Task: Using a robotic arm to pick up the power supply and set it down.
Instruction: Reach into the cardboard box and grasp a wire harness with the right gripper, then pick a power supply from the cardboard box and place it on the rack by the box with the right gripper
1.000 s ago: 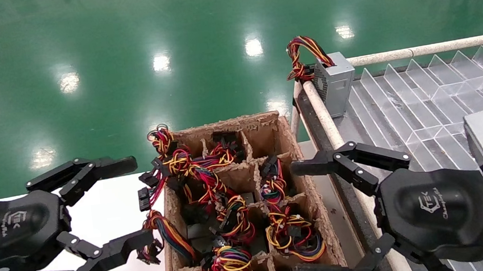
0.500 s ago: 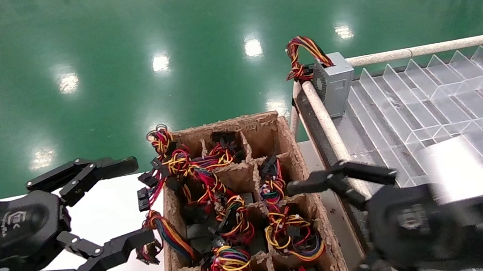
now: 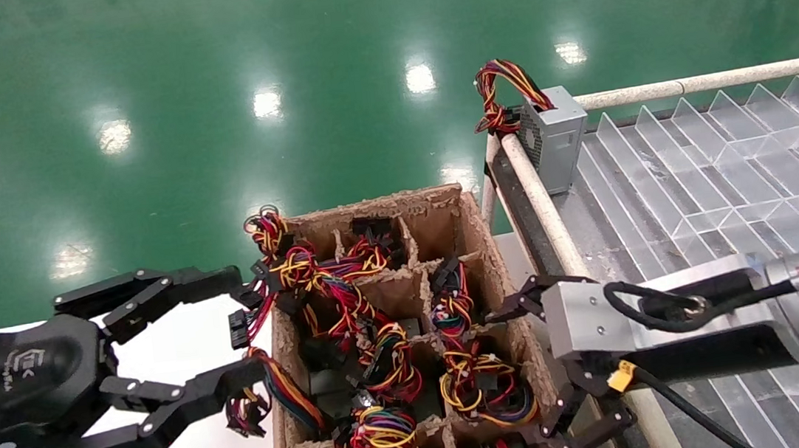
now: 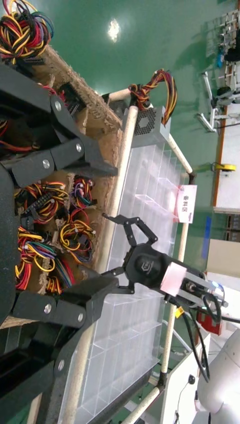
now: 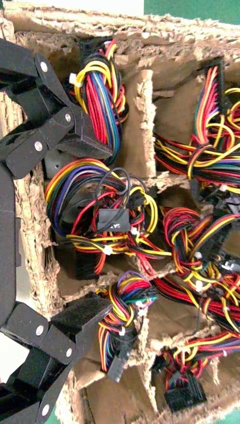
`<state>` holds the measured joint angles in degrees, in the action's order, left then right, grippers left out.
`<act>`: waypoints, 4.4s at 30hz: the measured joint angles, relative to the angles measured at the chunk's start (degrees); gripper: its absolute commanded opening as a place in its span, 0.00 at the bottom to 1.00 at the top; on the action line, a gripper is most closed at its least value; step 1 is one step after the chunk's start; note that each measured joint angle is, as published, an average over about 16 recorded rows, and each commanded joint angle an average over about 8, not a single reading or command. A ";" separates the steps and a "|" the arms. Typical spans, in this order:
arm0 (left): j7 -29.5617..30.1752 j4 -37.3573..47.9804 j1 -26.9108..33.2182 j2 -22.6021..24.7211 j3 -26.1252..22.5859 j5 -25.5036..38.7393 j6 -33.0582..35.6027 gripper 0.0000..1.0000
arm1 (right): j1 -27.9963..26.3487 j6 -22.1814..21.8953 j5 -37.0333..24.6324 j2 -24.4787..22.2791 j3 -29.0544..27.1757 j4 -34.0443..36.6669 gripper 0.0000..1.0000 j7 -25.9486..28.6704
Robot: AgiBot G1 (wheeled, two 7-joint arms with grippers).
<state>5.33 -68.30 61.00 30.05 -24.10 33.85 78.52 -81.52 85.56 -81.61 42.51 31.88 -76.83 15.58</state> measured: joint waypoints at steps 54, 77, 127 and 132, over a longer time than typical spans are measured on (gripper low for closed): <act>0.00 0.00 0.00 0.00 0.00 0.00 0.00 0.00 | 0.10 -3.46 4.87 -2.19 -2.59 -0.25 0.00 2.72; 0.00 0.00 0.00 0.00 0.00 0.00 0.00 0.00 | -21.96 -2.26 2.20 -4.67 -8.48 0.08 0.00 -3.37; 0.00 0.00 0.00 0.00 0.00 0.00 0.00 0.00 | -38.84 -36.71 -22.94 16.54 -3.63 67.24 0.00 -42.99; 0.00 0.00 0.00 0.00 0.00 0.00 0.00 0.00 | -39.05 -39.63 -22.26 18.41 -4.17 69.98 0.00 -45.03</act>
<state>5.33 -68.30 61.00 30.05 -24.10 33.85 78.52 -120.57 45.93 -103.86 60.92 27.71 -6.85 -29.45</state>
